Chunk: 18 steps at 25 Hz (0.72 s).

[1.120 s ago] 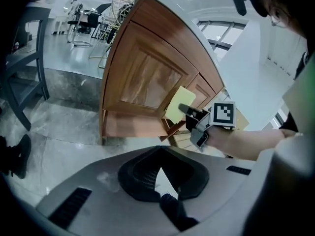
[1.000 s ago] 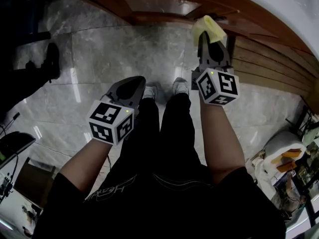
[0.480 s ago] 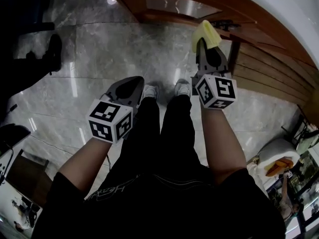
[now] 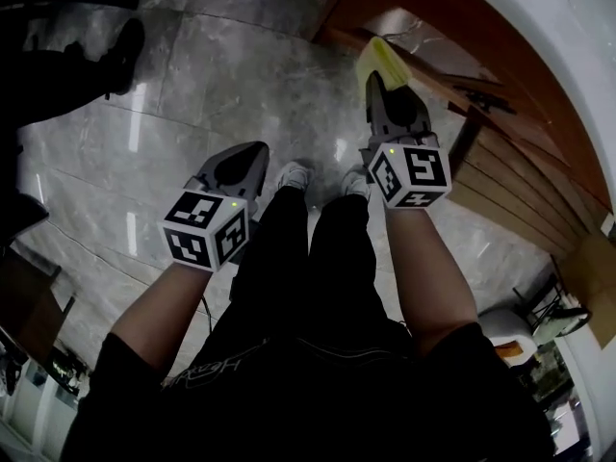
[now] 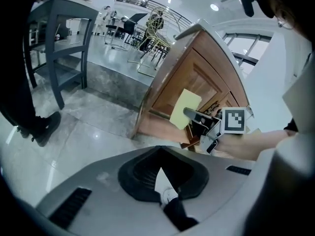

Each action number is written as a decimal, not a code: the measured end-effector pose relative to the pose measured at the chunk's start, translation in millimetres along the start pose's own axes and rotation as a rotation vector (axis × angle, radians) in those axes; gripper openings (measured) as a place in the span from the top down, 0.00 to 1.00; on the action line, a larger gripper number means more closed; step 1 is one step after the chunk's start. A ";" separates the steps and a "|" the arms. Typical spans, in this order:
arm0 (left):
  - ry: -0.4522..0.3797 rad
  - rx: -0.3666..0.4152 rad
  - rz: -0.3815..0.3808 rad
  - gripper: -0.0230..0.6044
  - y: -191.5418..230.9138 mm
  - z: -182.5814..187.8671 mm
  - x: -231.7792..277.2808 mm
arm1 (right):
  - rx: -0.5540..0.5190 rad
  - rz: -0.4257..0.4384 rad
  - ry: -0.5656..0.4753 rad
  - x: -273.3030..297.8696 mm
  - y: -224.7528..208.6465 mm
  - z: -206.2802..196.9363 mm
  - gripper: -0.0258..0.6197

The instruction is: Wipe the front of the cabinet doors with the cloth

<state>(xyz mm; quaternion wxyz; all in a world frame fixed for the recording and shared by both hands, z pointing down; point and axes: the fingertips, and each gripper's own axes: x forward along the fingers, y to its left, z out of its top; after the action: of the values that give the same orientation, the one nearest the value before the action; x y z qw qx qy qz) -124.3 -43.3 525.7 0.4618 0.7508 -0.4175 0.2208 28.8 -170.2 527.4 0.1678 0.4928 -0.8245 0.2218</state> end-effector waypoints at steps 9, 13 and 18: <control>-0.067 -0.149 0.085 0.95 31.7 -17.9 -21.6 | -0.102 0.152 0.070 52.9 46.5 -0.7 0.90; -0.098 -0.190 0.117 0.95 39.4 -19.0 -27.4 | -0.136 0.174 0.083 67.3 49.4 -0.7 0.90; -0.113 -0.217 0.134 0.95 40.1 -22.6 -31.3 | -0.164 0.165 0.104 80.0 40.1 -3.3 0.90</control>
<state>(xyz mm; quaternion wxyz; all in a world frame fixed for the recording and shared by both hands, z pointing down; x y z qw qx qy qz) -173.8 -19.2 534.4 0.5003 0.6782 -0.5133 0.1621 -43.2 -210.8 561.7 0.2314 0.3955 -0.8679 0.1918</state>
